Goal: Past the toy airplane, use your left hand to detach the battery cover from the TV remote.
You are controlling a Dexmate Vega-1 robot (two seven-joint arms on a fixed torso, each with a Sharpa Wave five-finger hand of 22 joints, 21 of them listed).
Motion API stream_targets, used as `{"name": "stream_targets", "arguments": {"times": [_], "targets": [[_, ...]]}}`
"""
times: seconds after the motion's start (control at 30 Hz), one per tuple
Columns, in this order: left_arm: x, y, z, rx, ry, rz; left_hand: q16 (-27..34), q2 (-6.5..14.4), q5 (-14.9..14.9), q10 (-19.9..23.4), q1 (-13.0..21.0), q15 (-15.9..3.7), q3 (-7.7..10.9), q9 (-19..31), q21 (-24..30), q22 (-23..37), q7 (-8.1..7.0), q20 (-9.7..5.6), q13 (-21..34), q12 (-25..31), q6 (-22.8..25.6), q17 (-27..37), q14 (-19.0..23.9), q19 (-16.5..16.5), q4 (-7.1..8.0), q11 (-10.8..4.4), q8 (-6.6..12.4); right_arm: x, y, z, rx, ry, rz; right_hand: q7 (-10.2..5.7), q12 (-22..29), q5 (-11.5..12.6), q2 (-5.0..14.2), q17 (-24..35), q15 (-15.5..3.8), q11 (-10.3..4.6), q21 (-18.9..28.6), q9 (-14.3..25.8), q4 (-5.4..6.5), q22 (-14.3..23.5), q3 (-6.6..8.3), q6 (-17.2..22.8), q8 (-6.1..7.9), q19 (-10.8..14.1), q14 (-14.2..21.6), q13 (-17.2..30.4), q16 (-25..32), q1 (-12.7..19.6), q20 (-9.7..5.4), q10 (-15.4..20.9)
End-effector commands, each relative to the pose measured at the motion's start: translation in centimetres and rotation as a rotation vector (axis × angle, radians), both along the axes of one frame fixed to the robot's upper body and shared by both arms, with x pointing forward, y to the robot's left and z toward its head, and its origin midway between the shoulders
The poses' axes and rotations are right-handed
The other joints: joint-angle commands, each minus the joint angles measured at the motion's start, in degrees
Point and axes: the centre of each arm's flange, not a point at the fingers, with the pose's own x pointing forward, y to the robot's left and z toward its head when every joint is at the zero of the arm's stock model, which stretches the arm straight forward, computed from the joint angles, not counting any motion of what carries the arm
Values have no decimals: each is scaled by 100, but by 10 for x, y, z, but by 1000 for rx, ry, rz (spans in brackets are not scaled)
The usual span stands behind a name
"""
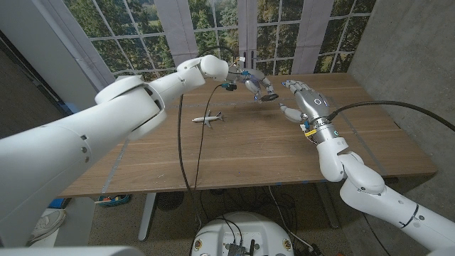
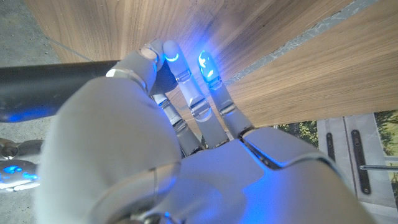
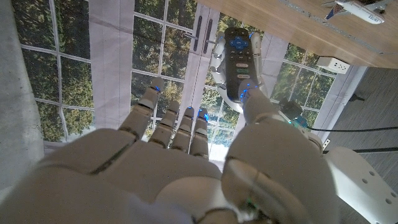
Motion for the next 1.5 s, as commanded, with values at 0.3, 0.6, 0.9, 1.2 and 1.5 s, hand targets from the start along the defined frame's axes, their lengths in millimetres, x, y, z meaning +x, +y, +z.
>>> {"name": "stream_targets", "arguments": {"times": [0.3, 0.6, 0.9, 1.2, 1.5], "targets": [[-8, 4, 0, 19, 16, -5, -40, 45, 82, 2417, 7, -153, 76, 44, 153, -43, 1466, -278, 1987, 245, 1522, 52, 28, -67, 40, 862, -40, 7, 17, 4, -161, -29, -68, -317, 6, -4, 25, 38, -326, -274, 39, 27, -3, 10, 68, 50, 31, 94, 41, 29, 65, 502, -149, 9], [-9, 2, 0, 25, 29, -16, -59, 36, 96, 2427, 0, -152, 82, 50, 220, -79, 1466, -284, 2006, 221, 1528, 76, 29, -87, 39, 854, -63, 13, 21, 6, -185, -55, -64, -610, 101, -54, 24, 122, -555, -479, 86, 36, 62, 17, -25, 487, 154, 273, 235, 40, 220, 866, -308, 316], [-9, 2, 0, 30, 33, -24, -76, 41, 107, 2425, -11, -152, 92, 70, 283, -117, 1455, -282, 2017, 189, 1525, 99, 30, -112, 43, 853, -83, 19, 23, 9, -212, -44, -84, -567, 180, -74, 75, 218, -687, -477, 97, 44, 118, 24, -149, 854, 244, 326, 381, 67, 362, 953, -348, 584], [-9, 2, 0, 34, 41, -29, -100, 37, 122, 2435, -22, -152, 104, 94, 371, -176, 1455, -284, 2034, 149, 1531, 133, 32, -157, 41, 856, -112, 28, 25, 9, -224, -44, -78, -709, 254, -40, 196, 367, -892, -596, 143, 47, 132, 35, -286, 1169, 291, 448, 593, 113, 575, 1055, -438, 846], [-7, 4, 0, 34, 47, -29, -117, 36, 130, 2452, -24, -153, 113, 112, 434, -219, 1447, -281, 2045, 124, 1538, 158, 31, -180, 39, 854, -129, 29, 26, 10, -222, -77, -56, -742, 457, -74, 456, 772, -1017, -740, 214, 46, 165, 60, -697, 2249, 523, 567, 861, 250, 1031, 1091, -572, 1517]]}}
